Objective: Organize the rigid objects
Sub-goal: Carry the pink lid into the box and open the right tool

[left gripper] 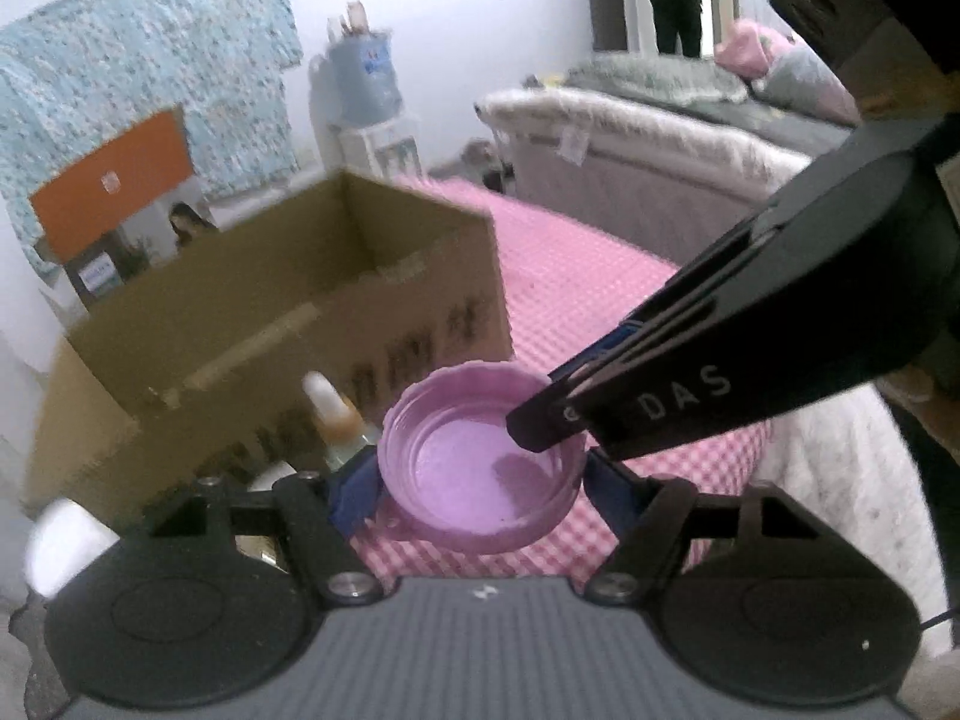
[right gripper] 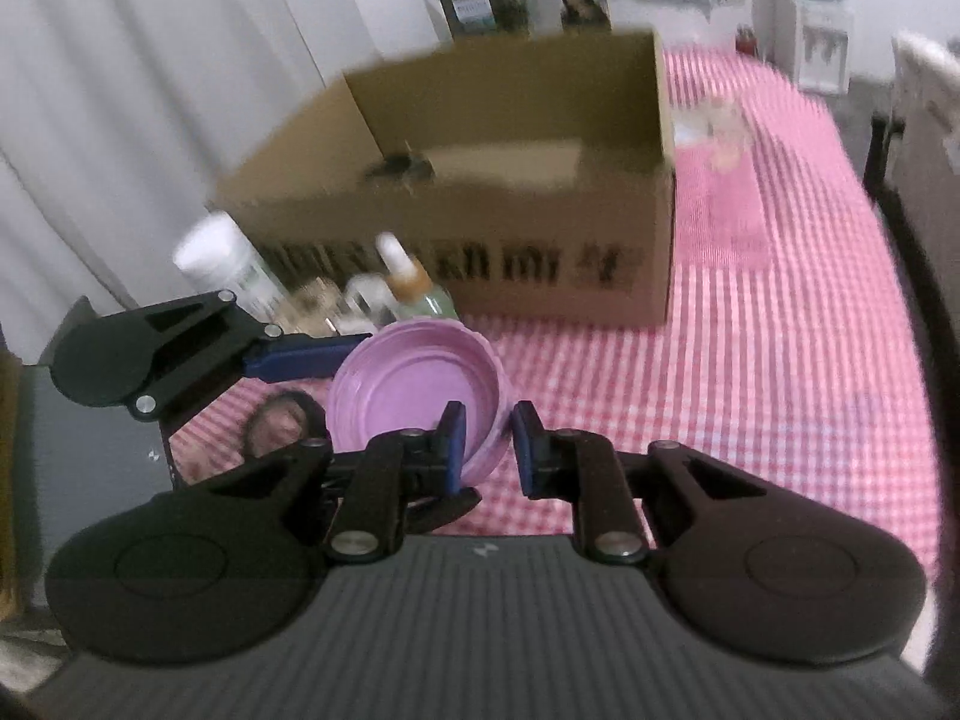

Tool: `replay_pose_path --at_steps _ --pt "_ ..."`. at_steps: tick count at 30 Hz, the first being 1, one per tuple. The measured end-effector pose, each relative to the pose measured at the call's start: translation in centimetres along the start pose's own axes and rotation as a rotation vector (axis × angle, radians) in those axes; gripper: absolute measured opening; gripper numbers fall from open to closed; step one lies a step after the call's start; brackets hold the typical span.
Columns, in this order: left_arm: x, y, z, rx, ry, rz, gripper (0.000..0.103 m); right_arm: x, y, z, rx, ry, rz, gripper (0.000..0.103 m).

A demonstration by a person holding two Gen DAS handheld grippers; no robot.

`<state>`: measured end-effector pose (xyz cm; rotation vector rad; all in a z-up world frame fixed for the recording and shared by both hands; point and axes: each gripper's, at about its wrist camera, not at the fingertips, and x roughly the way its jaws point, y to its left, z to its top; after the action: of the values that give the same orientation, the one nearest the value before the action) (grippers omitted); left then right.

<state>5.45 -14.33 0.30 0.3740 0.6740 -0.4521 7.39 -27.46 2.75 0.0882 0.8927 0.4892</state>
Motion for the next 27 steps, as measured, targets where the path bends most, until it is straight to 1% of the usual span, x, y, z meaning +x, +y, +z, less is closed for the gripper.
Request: replay_pose_path --at_steps 5,8,12,15,20,23,25,27 --pt "-3.1 2.6 2.7 -0.037 -0.076 0.016 0.074 -3.2 2.0 3.2 -0.063 -0.092 0.012 0.017" --pt "-4.4 4.5 4.3 -0.048 -0.119 0.045 0.074 -4.1 3.2 5.6 -0.099 -0.117 0.037 0.017" --pt "-4.4 7.5 6.3 -0.073 -0.110 0.065 0.074 -3.8 4.4 9.1 -0.131 -0.111 0.084 0.017" --pt "-3.5 10.1 7.5 -0.108 -0.071 0.060 0.074 -2.3 4.7 12.1 -0.123 -0.081 0.131 0.017" --pt "-0.6 13.9 8.8 -0.131 0.024 0.053 0.074 2.0 4.5 16.7 -0.078 0.020 0.193 0.017" --pt "2.3 15.9 9.2 -0.148 0.117 0.019 0.074 5.6 3.5 19.1 -0.036 0.112 0.212 0.017" --pt "4.5 17.0 9.5 -0.163 0.180 -0.011 0.074 8.0 2.5 20.2 0.004 0.179 0.218 0.017" --pt "7.0 17.9 9.9 -0.174 0.242 -0.042 0.074 10.2 1.5 20.7 0.037 0.235 0.217 0.017"
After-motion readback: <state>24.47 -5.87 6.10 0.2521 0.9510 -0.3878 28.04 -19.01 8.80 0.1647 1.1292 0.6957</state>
